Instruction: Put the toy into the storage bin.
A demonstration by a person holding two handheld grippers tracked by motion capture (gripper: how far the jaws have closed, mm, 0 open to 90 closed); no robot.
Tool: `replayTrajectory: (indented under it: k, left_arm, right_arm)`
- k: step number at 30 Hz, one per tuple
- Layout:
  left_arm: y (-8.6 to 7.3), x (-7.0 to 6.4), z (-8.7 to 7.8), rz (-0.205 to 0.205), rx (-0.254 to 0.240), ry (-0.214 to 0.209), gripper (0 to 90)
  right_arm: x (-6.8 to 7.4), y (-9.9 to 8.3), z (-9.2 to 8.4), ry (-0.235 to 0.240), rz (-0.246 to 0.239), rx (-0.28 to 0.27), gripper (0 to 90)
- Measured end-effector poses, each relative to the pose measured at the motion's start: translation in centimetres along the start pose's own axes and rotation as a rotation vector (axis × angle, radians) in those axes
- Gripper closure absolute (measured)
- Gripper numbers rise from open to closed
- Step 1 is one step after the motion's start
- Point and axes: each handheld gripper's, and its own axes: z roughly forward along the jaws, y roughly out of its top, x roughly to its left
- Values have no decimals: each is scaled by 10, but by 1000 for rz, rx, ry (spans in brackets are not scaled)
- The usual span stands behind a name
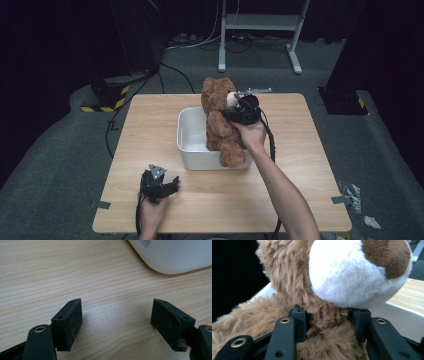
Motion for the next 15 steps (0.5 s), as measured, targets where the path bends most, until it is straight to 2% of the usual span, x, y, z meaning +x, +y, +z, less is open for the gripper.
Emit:
replayTrajectory:
  k: [10,15]
  left_arm:
    - [0,0,0,3,0,0,253]
    - [0,0,0,2,0,1,253]
  right_arm:
    - [-1,1,-4,2,15,22,477]
    - [-1,1,-6,8,16,30,465]
